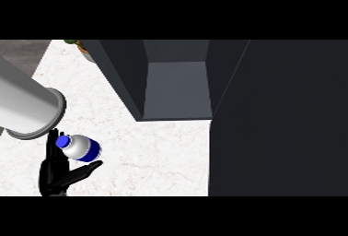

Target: Pick up the bottled water, place it into the cabinet and close the cabinet

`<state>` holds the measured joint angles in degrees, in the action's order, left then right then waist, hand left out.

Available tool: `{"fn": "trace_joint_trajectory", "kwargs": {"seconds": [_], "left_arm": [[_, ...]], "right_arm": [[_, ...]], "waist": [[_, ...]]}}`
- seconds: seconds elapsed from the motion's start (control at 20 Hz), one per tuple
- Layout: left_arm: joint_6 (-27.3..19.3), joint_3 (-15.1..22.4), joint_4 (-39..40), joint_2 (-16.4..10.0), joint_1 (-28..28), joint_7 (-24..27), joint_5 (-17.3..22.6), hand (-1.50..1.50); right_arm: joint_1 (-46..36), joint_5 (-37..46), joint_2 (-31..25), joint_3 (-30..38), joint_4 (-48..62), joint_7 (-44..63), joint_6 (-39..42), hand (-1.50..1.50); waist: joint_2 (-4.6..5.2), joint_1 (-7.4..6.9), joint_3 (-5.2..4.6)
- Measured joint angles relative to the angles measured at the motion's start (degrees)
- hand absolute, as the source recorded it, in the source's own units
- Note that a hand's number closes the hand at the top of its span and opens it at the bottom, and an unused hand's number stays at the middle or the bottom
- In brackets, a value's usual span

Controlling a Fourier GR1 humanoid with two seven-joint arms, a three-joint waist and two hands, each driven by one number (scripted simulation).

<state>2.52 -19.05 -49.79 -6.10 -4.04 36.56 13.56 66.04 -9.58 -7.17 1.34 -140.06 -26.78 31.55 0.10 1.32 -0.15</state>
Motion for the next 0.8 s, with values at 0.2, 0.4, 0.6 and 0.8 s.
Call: {"fn": "trace_joint_trajectory", "kwargs": {"seconds": [0.2, 0.4, 0.6, 0.8], "left_arm": [[3.8, -0.8, 4.1, -0.1, -2.9, 1.8, 2.0, -1.50], [6.7, -1.6, 7.7, -0.2, -5.9, 3.4, 3.5, -1.50], [8.8, -2.2, 10.9, -0.2, -7.6, 5.8, 4.4, 1.50], [10.0, -2.4, 12.1, -0.3, -8.8, 7.0, 5.0, 1.50]], "right_arm": [[0.5, -0.1, -0.1, 1.0, 0.1, -0.7, 0.7, -1.50], [0.9, -0.2, 0.1, 1.6, 0.1, -1.2, 0.9, -1.50], [1.1, -0.4, 0.2, 2.4, 0.2, -1.3, 0.9, -1.50], [1.2, -0.4, 0.4, 2.0, 0.0, -1.1, 1.1, -1.50]], "waist": [[0.01, -0.16, 0.01], [0.03, -0.24, 0.02], [0.02, -0.30, 0.03], [-0.02, -0.51, 0.07]]}}
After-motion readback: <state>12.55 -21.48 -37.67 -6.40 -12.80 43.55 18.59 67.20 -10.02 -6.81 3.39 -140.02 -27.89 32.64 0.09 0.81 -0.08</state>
